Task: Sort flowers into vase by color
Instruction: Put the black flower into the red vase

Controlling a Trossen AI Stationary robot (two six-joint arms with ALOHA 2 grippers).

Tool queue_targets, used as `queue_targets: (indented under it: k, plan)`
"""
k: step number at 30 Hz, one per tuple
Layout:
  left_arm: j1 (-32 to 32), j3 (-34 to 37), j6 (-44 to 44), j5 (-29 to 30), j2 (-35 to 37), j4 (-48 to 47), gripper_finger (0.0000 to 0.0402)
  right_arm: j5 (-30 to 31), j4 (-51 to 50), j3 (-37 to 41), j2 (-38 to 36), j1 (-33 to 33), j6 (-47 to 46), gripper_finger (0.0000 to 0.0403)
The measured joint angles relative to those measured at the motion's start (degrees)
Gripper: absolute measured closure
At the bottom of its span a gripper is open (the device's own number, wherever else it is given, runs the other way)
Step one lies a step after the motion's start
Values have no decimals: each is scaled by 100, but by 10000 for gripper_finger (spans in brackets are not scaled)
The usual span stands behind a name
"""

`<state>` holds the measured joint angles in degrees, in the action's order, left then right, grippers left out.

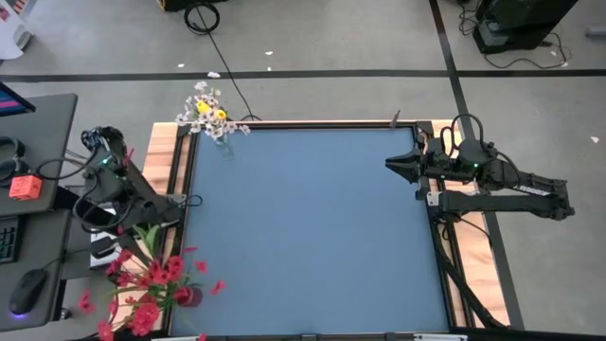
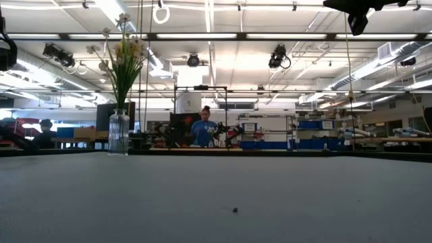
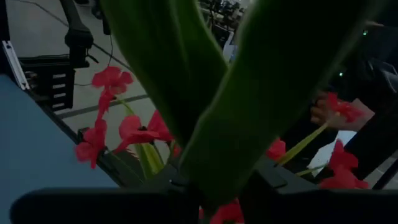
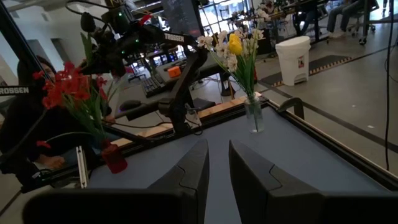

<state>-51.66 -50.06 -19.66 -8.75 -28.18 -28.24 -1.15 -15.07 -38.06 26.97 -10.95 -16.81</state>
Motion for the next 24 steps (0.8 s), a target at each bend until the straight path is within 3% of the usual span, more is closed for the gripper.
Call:
queue_targets:
  k: [9,17,24]
  plan:
    - [0,-22,-366,-7,4,-39,320,0,0,0,1,0,0,330]
    - [0,-23,-371,41,6,-215,394,-1,0,0,1,1,1,330]
    - [4,-243,-652,19,-76,-223,391,-1,1,0,0,0,-1,330]
